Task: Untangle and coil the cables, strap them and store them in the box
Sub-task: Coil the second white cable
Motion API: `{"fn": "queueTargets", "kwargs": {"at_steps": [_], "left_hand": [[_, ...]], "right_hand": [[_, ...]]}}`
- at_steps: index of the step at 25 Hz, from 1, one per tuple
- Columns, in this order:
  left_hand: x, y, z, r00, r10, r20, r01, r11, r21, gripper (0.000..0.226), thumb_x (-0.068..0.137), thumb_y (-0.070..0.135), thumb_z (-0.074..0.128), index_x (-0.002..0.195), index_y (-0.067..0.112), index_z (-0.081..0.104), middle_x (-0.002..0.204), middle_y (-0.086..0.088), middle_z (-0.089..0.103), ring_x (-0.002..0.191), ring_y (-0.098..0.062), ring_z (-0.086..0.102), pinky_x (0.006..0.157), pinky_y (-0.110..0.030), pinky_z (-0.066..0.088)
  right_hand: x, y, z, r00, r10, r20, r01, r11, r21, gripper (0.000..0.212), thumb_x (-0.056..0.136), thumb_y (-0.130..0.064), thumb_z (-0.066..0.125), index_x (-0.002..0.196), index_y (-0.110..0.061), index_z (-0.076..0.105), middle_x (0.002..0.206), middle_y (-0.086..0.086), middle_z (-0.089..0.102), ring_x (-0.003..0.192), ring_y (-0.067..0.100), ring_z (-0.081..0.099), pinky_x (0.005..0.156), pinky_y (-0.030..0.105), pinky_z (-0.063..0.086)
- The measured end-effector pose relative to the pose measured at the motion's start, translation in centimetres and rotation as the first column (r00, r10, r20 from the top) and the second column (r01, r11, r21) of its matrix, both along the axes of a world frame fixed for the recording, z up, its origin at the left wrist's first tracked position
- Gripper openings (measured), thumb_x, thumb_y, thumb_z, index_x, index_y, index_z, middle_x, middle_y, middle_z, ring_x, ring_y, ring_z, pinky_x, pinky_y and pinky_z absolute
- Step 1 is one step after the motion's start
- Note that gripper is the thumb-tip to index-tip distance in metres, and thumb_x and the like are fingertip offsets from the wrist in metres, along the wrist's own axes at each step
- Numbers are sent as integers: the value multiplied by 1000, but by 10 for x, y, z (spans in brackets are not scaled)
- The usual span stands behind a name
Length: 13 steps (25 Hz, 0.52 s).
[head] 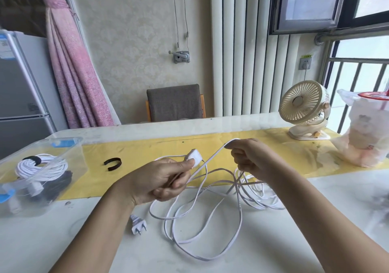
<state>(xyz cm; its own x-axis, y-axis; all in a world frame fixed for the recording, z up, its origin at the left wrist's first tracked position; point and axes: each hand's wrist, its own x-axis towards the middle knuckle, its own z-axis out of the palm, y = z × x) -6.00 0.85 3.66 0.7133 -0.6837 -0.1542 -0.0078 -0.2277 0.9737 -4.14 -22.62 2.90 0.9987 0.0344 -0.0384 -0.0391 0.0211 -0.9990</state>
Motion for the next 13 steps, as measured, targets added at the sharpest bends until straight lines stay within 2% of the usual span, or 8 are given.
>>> {"fn": "queueTargets", "kwargs": {"at_steps": [2, 4, 7, 8, 10, 13], "left_hand": [[2, -10, -4, 984, 169, 62, -171, 984, 39, 55, 91, 47, 47, 46, 16, 38, 35, 1, 25, 31, -9, 14, 34, -15, 12], [1, -16, -9, 949, 286, 133, -299, 950, 87, 58, 91, 49, 44, 44, 16, 35, 34, -3, 30, 30, -12, 20, 35, -15, 16], [1, -23, -16, 936, 262, 234, -306, 935, 180, 58, 93, 47, 44, 45, 14, 47, 37, -4, 42, 33, -13, 32, 39, -20, 27], [0, -25, -18, 950, 206, 235, -254, 947, 197, 54, 94, 44, 44, 51, 13, 54, 39, 0, 41, 35, -11, 31, 41, -19, 26], [1, -29, -21, 972, 118, 204, -153, 974, 167, 41, 98, 34, 41, 74, 11, 65, 46, 7, 42, 41, -5, 29, 42, -15, 24], [6, -29, -24, 972, 182, 149, -190, 981, 47, 31, 101, 22, 39, 105, 4, 64, 65, 3, 60, 47, -4, 31, 45, -12, 25]], "right_hand": [[-4, 2, 2, 999, 51, 0, -51, 995, 85, 46, 86, -6, 56, 51, -21, 29, 50, -4, 20, 44, 12, 16, 40, 21, 14], [-8, 3, 5, 990, 138, 12, -137, 973, 185, 40, 87, -6, 52, 51, -20, 40, 53, -4, 23, 45, 11, 18, 40, 20, 15], [-11, 3, 11, 954, 296, -42, -237, 835, 497, 29, 84, -18, 50, 56, -17, 46, 49, -5, 26, 39, 7, 20, 34, 17, 12], [-11, 2, 12, 950, 309, -44, -230, 790, 569, 24, 82, -22, 52, 59, -15, 47, 48, -5, 27, 37, 6, 21, 33, 16, 11], [-10, 2, 11, 967, 255, 5, -204, 761, 616, 15, 83, -22, 52, 72, -12, 52, 47, -7, 27, 36, 4, 22, 34, 15, 11], [-12, 7, 11, 975, 160, 157, -221, 802, 555, 19, 94, -16, 42, 96, -7, 60, 49, -7, 32, 39, 4, 19, 36, 14, 13]]}}
